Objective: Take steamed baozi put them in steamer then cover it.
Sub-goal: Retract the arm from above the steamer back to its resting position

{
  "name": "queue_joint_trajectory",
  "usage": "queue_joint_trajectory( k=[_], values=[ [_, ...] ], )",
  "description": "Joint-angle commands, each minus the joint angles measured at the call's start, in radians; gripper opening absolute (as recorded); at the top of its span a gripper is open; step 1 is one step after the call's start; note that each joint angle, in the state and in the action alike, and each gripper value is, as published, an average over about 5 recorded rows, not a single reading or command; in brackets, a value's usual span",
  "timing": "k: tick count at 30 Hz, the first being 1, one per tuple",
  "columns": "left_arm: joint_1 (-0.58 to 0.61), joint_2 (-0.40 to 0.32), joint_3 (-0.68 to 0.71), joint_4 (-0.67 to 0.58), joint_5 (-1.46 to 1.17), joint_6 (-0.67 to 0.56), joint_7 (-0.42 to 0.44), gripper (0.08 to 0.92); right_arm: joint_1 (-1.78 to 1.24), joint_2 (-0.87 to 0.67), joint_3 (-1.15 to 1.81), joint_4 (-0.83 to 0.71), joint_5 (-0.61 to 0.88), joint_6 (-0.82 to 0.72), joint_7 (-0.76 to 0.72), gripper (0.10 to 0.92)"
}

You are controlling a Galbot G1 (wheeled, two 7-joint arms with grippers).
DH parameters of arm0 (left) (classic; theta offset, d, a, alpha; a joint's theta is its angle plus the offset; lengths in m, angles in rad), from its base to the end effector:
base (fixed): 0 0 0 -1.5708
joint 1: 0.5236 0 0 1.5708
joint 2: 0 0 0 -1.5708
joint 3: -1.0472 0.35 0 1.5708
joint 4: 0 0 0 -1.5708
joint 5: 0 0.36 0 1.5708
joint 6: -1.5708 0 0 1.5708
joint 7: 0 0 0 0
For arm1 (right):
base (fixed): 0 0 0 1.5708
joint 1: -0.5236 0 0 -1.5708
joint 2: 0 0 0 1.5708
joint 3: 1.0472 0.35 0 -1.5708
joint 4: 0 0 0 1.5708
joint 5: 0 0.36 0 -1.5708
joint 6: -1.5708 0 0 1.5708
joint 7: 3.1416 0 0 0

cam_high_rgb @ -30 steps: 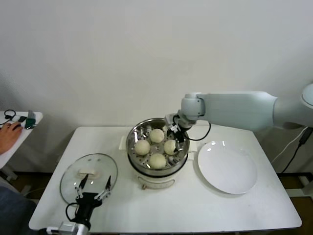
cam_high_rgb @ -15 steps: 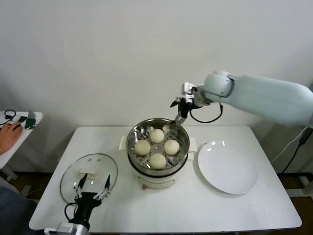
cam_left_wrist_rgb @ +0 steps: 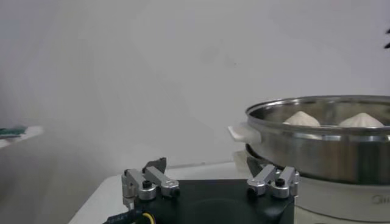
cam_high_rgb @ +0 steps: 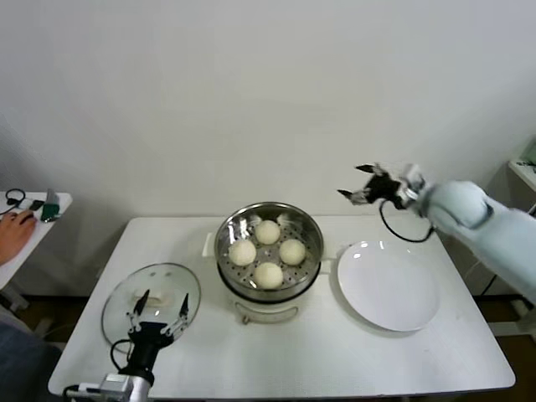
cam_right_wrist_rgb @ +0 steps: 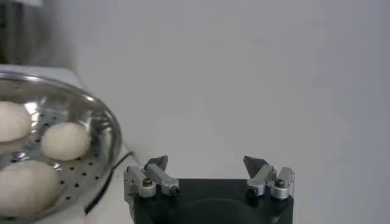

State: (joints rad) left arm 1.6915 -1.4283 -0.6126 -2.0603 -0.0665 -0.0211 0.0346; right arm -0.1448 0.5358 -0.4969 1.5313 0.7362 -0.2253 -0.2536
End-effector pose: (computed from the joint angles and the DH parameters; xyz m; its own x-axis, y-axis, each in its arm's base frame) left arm 0.1480 0.0536 -0.3299 -0.9912 0.0257 0.1296 0.0384 0.9946 0.0969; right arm 0.4694 -0.1566 -0.1310 -0.8017 -0.4738 0.3643 -0.5951 0.6895 -0.4129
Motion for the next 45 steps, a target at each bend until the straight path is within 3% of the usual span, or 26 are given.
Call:
queue_joint_trajectory(
  k=[1, 13, 19, 24, 31, 36, 45],
  values=[
    [-0.005, 0.001, 0.005, 0.012, 0.048, -0.017, -0.004, 0.823, -1.113, 0.035, 1.045, 0.101, -0.156, 0.210, 0.095, 0.823],
    [0.008, 0.026, -0.018, 0.020, 0.226, -0.076, -0.038, 0.823, -1.383, 0.379, 1.176, 0.133, -0.274, 0.413, 0.115, 0.823],
    [0.001, 0.071, -0.059, 0.033, 0.521, -0.140, -0.143, 0.823, -1.438, 0.507, 1.147, 0.149, -0.310, 0.498, 0.120, 0.823],
    [0.006, 0.122, -0.092, 0.061, 0.850, -0.115, -0.275, 0.823, -1.455, 0.573, 1.129, 0.158, -0.322, 0.555, 0.120, 0.823],
    [-0.027, 0.190, -0.101, 0.236, 1.160, -0.064, -0.333, 0.823, -1.455, 0.634, 1.115, 0.162, -0.337, 0.557, 0.132, 0.823],
    [-0.093, 0.193, -0.088, 0.398, 1.288, -0.050, -0.381, 0.823, -1.456, 0.674, 1.101, 0.174, -0.352, 0.558, 0.139, 0.823],
    [-0.197, 0.173, -0.068, 0.528, 1.363, -0.044, -0.405, 0.823, -1.458, 0.711, 1.097, 0.181, -0.360, 0.564, 0.148, 0.823]
  ],
)
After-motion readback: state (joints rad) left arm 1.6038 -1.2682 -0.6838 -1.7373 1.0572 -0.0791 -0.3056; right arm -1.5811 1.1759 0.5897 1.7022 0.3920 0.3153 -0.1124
